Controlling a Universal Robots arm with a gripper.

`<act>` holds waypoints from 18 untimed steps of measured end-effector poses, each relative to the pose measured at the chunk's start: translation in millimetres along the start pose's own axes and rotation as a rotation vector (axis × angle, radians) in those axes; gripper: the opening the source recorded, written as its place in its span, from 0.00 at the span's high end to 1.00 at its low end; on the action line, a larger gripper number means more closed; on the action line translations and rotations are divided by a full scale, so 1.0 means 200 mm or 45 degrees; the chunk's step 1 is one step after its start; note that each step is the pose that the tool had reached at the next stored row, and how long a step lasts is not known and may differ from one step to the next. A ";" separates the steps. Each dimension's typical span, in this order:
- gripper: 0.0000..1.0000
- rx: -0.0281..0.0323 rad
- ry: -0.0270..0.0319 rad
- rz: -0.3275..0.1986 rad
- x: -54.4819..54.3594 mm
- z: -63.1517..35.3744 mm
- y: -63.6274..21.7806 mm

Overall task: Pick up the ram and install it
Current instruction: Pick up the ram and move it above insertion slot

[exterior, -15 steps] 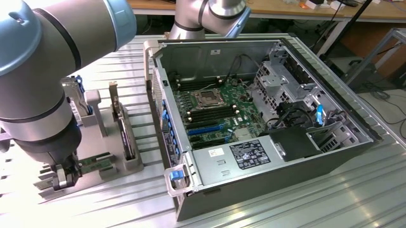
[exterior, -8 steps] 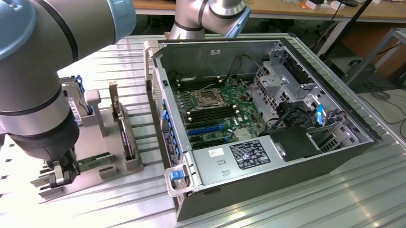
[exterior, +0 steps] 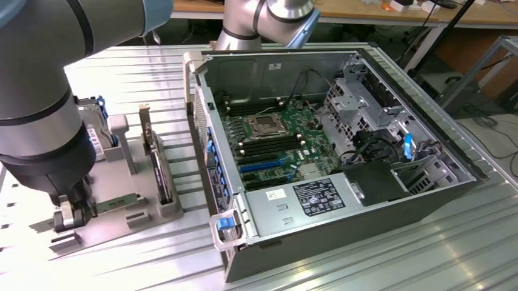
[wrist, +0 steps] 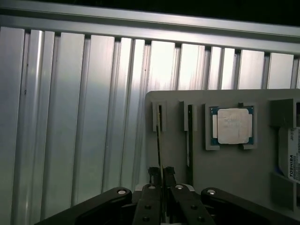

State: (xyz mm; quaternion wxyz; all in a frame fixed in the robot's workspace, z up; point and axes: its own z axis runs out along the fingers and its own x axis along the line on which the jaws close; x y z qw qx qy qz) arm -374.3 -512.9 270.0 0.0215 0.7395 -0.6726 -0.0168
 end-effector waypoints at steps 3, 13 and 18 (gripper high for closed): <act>0.86 -0.0020 0.0032 0.000 0.00 -0.041 0.001; 0.86 -0.0061 0.0161 0.001 0.00 -0.192 0.009; 0.86 -0.0070 0.0222 0.001 0.00 -0.295 0.015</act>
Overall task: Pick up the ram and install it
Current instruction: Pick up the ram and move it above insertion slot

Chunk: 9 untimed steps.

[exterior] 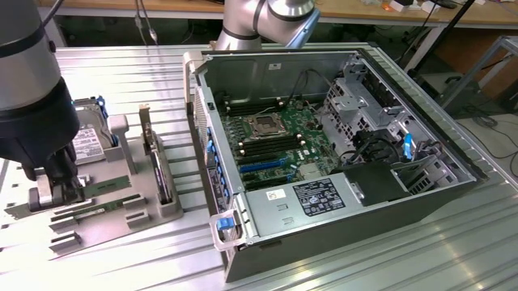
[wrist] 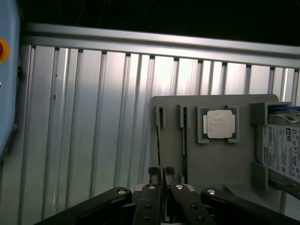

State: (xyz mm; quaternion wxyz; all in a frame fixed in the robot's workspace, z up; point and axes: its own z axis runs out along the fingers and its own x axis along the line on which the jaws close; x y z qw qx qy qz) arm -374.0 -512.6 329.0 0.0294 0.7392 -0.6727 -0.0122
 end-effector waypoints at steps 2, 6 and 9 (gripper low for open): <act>0.86 -0.0002 0.0019 0.000 0.00 -0.045 0.003; 0.86 -0.0005 0.0045 0.000 0.00 -0.101 0.006; 0.86 -0.0007 0.0071 0.000 0.00 -0.137 0.008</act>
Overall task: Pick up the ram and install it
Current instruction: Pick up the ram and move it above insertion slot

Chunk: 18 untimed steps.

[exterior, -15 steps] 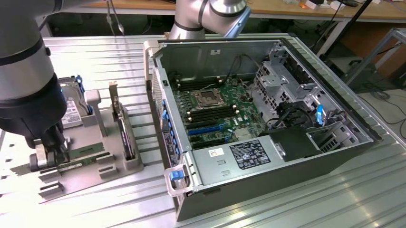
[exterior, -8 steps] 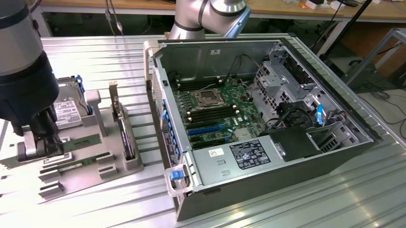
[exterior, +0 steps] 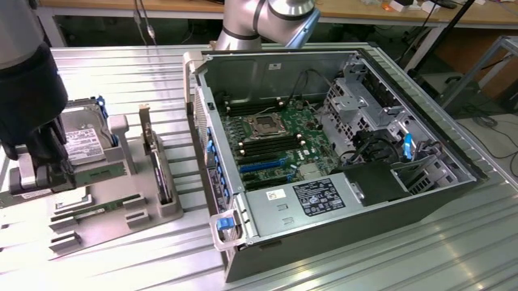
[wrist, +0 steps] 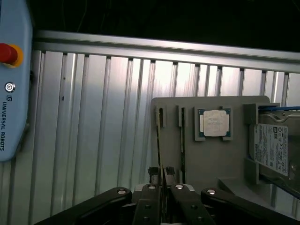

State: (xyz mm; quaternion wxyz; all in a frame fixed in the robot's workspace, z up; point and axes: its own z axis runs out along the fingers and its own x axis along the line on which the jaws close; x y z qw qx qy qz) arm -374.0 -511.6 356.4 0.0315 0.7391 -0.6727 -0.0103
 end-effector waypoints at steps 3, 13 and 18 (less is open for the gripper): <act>0.86 -0.0004 0.0031 0.000 0.00 -0.033 0.002; 0.86 -0.0019 0.0198 0.001 0.00 -0.155 0.008; 0.86 -0.0020 0.0213 0.001 0.00 -0.171 0.010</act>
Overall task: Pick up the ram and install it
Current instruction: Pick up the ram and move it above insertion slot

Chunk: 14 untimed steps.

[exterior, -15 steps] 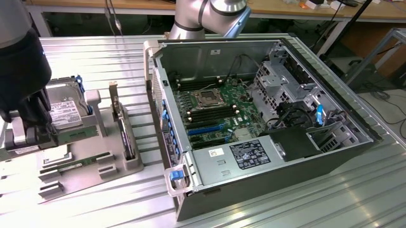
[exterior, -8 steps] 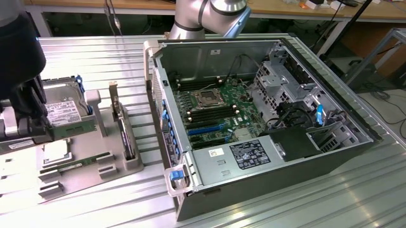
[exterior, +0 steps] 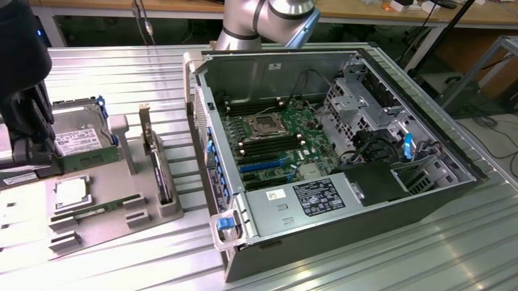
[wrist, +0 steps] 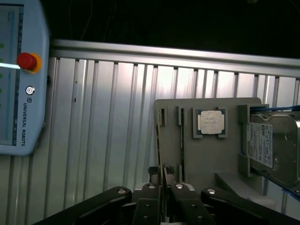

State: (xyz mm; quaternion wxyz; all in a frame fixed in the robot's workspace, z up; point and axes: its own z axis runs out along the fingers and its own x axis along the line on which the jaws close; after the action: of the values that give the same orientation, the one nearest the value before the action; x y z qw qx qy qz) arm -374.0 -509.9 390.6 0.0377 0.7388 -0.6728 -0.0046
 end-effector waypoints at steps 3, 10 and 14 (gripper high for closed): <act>0.86 -0.0003 0.0003 0.000 0.00 -0.001 -0.003; 0.86 -0.0001 0.0001 0.000 0.00 -0.003 -0.050; 0.86 -0.0001 0.0001 0.000 0.01 -0.005 -0.084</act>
State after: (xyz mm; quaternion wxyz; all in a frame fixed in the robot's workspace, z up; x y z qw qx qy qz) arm -357.1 -509.4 390.7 0.0378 0.7388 -0.6728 -0.0046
